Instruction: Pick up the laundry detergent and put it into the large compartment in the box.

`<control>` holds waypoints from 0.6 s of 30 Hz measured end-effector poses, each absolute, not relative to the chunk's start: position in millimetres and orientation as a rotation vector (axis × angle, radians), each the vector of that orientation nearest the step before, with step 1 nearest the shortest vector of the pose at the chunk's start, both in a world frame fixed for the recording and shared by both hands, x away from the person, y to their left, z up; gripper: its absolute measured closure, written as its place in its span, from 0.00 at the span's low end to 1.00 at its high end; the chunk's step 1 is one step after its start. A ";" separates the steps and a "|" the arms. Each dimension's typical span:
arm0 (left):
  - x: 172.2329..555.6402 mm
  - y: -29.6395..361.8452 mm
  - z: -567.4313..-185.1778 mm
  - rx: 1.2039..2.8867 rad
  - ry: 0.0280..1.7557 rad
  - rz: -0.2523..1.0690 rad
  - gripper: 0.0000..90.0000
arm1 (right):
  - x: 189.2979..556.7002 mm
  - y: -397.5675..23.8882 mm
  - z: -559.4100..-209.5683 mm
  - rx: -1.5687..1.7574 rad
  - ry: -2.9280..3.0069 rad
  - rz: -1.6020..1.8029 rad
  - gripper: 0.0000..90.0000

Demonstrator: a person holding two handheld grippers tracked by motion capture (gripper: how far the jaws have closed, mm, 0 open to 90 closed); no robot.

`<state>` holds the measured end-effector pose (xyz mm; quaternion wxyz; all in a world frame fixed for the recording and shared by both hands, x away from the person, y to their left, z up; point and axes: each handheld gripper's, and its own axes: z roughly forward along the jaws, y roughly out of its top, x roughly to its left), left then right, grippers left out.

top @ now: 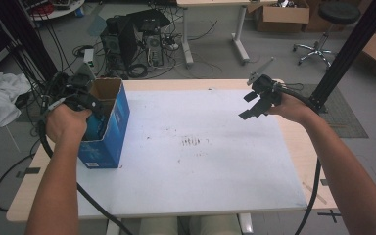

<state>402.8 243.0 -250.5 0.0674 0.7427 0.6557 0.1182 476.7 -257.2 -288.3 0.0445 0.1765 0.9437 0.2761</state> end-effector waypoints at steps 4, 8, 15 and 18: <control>404.9 241.9 -260.1 2.245 1.976 0.340 0.42 | 477.7 -256.3 -289.5 0.543 2.886 0.841 0.18; 407.1 240.7 -270.0 2.266 1.969 0.323 0.42 | 478.1 -254.5 -290.8 0.538 2.893 0.831 0.18; 407.6 244.3 -282.0 2.269 1.981 0.301 0.42 | 478.8 -256.2 -292.5 0.551 2.895 0.830 0.18; 407.1 246.2 -284.4 2.265 1.980 0.303 0.42 | 479.2 -256.9 -293.9 0.556 2.895 0.829 0.18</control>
